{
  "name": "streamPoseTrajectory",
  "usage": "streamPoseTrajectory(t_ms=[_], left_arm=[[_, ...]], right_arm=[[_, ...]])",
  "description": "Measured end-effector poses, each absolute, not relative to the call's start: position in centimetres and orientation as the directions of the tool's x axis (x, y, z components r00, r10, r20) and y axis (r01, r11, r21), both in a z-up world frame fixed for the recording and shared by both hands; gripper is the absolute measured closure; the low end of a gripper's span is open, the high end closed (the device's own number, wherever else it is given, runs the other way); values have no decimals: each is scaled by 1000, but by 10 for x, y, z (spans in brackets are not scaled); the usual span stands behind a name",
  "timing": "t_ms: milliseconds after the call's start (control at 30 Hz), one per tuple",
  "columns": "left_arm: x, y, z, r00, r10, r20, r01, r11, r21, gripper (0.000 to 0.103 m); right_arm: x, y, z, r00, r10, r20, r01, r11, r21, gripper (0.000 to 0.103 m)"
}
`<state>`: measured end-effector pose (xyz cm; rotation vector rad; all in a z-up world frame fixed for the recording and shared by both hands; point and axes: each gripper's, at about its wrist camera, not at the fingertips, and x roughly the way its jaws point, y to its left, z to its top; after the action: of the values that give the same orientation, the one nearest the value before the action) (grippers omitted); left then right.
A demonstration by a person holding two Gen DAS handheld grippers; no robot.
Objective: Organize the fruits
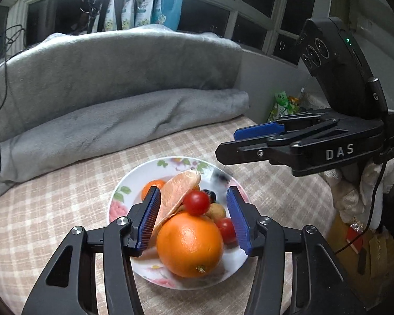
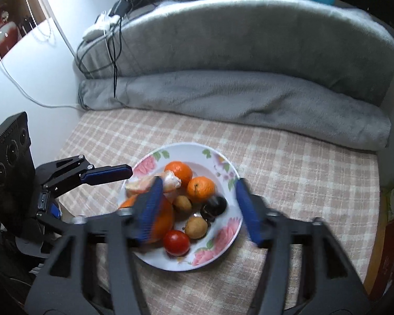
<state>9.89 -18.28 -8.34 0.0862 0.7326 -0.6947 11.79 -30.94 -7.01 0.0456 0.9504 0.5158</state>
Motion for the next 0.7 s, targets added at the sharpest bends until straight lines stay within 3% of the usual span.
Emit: streamPoseTrajectory(t_ms=[267,400,467,700], left_arm=[[86,-167,-75,558,-539,-632,582,796,-165,51],[75,-161,-73,575,-523,-629,570,808,-150,39],[71,-159,-72,579,-524,-625,568,809,-153,35],[56,-154,-68,602,-505,-618,543,827,-146,23]], right_arm=[[88,-307,-63,561,401,-724,-365,905,219,40],[69,-308,-63,613,355,-706,-330,927,178,39],[59,-310,-62,639,330,-695,-312,937,158,23],[32,-321,-54,717,253,-649,-230,965,122,13]])
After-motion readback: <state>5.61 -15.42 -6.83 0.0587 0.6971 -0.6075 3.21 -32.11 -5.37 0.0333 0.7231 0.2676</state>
